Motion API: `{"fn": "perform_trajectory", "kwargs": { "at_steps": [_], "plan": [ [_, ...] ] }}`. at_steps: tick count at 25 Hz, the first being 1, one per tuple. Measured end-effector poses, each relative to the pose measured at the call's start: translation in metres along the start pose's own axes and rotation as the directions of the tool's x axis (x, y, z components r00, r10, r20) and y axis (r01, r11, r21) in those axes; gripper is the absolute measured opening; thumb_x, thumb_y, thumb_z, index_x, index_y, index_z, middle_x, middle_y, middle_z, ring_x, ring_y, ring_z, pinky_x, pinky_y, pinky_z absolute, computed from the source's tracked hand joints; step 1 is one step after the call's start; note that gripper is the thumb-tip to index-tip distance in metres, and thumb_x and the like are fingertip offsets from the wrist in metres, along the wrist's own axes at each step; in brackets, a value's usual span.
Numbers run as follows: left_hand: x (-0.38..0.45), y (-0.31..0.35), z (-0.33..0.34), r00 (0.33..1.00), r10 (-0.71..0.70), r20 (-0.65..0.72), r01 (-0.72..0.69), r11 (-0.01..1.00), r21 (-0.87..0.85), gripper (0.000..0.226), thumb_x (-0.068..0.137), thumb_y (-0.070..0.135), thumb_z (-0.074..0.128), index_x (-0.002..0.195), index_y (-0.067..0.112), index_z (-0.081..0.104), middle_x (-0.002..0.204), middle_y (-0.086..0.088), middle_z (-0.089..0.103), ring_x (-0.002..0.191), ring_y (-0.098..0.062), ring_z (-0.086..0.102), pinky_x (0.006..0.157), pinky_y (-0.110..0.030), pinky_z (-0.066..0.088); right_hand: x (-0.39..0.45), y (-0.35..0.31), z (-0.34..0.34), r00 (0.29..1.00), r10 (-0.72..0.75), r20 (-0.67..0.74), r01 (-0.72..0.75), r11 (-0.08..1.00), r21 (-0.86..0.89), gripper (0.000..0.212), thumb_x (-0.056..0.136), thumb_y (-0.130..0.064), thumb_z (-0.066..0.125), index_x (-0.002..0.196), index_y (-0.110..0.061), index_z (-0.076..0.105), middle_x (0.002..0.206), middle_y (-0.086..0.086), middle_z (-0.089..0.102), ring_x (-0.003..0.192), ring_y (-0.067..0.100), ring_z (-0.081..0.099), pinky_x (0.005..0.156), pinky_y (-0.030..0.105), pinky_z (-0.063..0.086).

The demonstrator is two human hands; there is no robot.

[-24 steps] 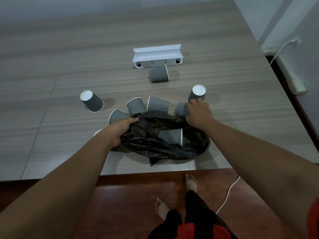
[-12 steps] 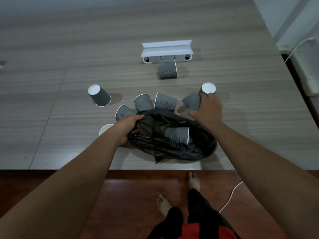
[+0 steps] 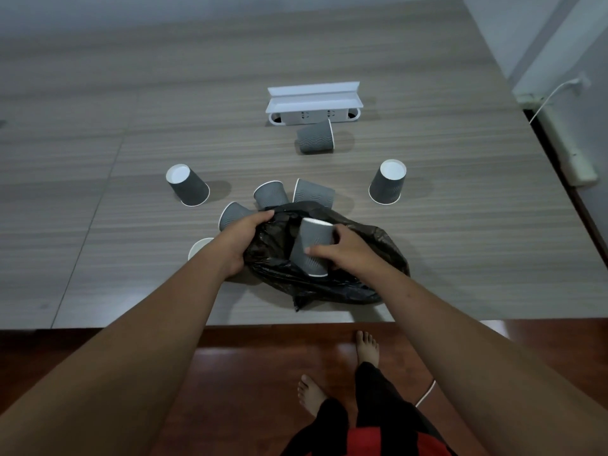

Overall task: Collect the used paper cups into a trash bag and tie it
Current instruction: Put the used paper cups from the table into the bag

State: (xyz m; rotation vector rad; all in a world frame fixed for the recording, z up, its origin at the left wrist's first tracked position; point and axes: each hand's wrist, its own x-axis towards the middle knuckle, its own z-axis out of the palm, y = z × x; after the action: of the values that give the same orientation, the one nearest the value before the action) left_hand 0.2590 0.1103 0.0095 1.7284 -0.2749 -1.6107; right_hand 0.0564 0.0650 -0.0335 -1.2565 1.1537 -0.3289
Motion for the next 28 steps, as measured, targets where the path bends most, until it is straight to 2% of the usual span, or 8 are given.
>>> {"fn": "perform_trajectory", "kwargs": {
  "at_steps": [3,6,10,13,17,23,26,28],
  "plan": [
    [-0.004,-0.003,-0.003,0.999,0.035,0.025,-0.034,0.999,-0.029,0.030,0.092,0.039,0.059,0.093,0.012,0.074,0.091,-0.012,0.075,0.080,-0.029,0.069,0.087,-0.040,0.054,0.010,-0.008,0.021,0.999,0.031,0.018,-0.021,0.916,-0.401,0.055,0.062,-0.065,0.080,0.094,-0.023,0.065,0.085,-0.006,0.066,0.074,0.008,0.061,0.060,0.021,0.045],
    [-0.007,-0.006,-0.006,0.999,0.048,0.010,-0.047,0.996,-0.079,0.030,0.093,0.037,0.058,0.096,0.012,0.073,0.091,-0.012,0.075,0.079,-0.028,0.069,0.085,-0.039,0.055,0.018,-0.009,0.032,0.999,0.002,-0.037,-0.028,0.685,-0.728,0.073,0.064,-0.084,0.059,0.072,-0.011,0.061,0.071,0.005,0.058,0.068,0.022,0.057,0.061,0.028,0.040],
    [-0.008,-0.004,-0.011,0.999,0.051,-0.006,-0.051,0.989,-0.136,0.032,0.092,0.038,0.059,0.108,0.012,0.071,0.094,-0.012,0.074,0.082,-0.029,0.070,0.085,-0.040,0.056,0.016,0.003,0.007,0.978,-0.165,-0.125,0.053,0.784,-0.618,0.052,0.089,-0.059,0.052,0.079,-0.012,0.070,0.081,0.011,0.071,0.082,0.028,0.065,0.069,0.031,0.046],
    [-0.004,-0.003,-0.009,0.999,0.035,-0.021,-0.038,0.987,-0.154,0.031,0.093,0.038,0.059,0.105,0.012,0.072,0.090,-0.011,0.075,0.080,-0.029,0.070,0.084,-0.040,0.056,0.016,0.009,-0.035,0.891,-0.318,-0.325,0.095,0.830,-0.550,0.021,0.087,-0.030,0.060,0.092,-0.016,0.076,0.086,0.007,0.075,0.086,0.025,0.069,0.076,0.032,0.050],
    [0.002,-0.001,0.001,0.999,0.047,-0.024,-0.050,0.988,-0.148,0.031,0.095,0.038,0.057,0.101,0.012,0.072,0.085,-0.009,0.077,0.078,-0.026,0.071,0.084,-0.040,0.055,0.038,-0.006,-0.096,0.703,-0.416,-0.577,-0.001,0.810,-0.586,0.046,0.081,-0.018,0.057,0.126,-0.013,0.059,0.120,0.013,0.059,0.116,0.033,0.053,0.091,0.041,0.045],
    [0.006,0.006,0.007,0.995,0.058,-0.079,-0.071,0.982,-0.177,0.032,0.096,0.038,0.057,0.106,0.012,0.073,0.099,-0.012,0.075,0.085,-0.028,0.072,0.081,-0.041,0.059,0.093,-0.030,-0.145,0.892,-0.132,-0.432,-0.242,0.668,-0.704,0.089,0.079,-0.034,0.069,0.152,-0.025,0.020,0.156,0.007,0.017,0.136,0.038,0.028,0.102,0.050,0.039],
    [0.007,0.008,0.006,0.993,0.063,-0.100,-0.081,0.979,-0.185,0.030,0.096,0.037,0.057,0.095,0.013,0.075,0.090,-0.010,0.078,0.079,-0.026,0.074,0.078,-0.039,0.058,0.113,-0.026,-0.140,0.903,-0.086,-0.421,-0.282,0.623,-0.730,0.083,0.083,-0.041,0.068,0.150,-0.027,0.021,0.154,0.003,0.020,0.135,0.037,0.028,0.099,0.052,0.040],
    [0.008,0.008,0.004,0.993,0.058,-0.100,-0.076,0.979,-0.186,0.032,0.095,0.038,0.057,0.101,0.012,0.075,0.097,-0.011,0.077,0.087,-0.027,0.073,0.085,-0.042,0.057,0.123,-0.024,-0.135,0.889,-0.122,-0.442,-0.277,0.625,-0.729,0.068,0.086,-0.037,0.064,0.144,-0.022,0.032,0.147,0.006,0.032,0.130,0.037,0.035,0.095,0.050,0.041]
  ]
}}
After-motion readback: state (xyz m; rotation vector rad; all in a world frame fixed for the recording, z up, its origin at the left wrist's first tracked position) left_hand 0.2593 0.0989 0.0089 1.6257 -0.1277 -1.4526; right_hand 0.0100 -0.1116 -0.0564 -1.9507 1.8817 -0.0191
